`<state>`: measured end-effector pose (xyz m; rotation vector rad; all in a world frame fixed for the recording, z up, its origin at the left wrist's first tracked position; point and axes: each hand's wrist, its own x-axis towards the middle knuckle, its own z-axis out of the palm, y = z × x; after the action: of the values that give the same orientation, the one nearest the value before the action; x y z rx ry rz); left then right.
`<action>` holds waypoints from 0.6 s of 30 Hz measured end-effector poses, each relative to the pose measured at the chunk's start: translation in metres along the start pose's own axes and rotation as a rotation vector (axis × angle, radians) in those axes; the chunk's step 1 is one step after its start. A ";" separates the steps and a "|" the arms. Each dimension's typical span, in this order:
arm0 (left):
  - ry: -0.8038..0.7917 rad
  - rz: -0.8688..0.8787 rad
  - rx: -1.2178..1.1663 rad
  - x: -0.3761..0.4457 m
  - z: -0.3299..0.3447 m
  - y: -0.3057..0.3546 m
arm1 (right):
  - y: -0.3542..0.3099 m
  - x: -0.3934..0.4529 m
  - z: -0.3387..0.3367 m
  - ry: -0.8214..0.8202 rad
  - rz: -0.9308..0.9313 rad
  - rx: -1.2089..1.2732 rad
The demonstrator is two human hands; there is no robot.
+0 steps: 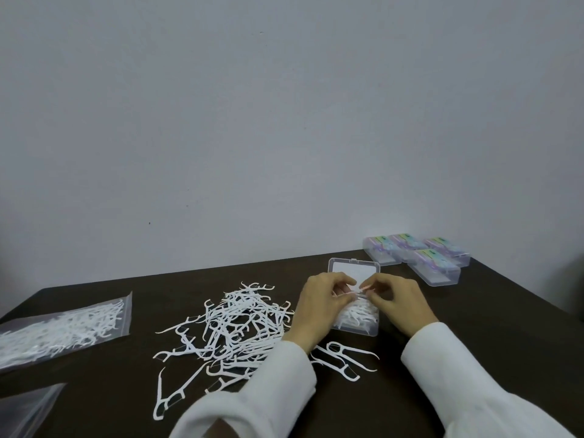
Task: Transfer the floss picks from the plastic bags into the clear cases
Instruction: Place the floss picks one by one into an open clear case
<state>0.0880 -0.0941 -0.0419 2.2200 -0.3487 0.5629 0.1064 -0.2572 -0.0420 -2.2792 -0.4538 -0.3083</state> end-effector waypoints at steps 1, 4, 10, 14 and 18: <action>-0.021 0.011 0.019 0.000 0.001 0.000 | 0.000 0.000 -0.001 0.018 0.016 0.016; -0.050 0.012 0.000 0.001 -0.001 -0.006 | 0.000 0.000 -0.003 0.041 0.032 0.079; -0.139 -0.096 -0.094 -0.003 -0.018 -0.018 | -0.001 -0.003 -0.006 -0.104 0.046 -0.018; -0.289 -0.154 -0.077 -0.008 -0.025 -0.020 | -0.001 -0.002 -0.008 -0.132 0.039 -0.032; -0.320 -0.120 -0.022 -0.010 -0.020 -0.018 | -0.001 -0.002 -0.007 -0.152 0.037 -0.099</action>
<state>0.0814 -0.0662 -0.0466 2.2921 -0.3796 0.1370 0.1034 -0.2621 -0.0379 -2.4154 -0.4829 -0.1418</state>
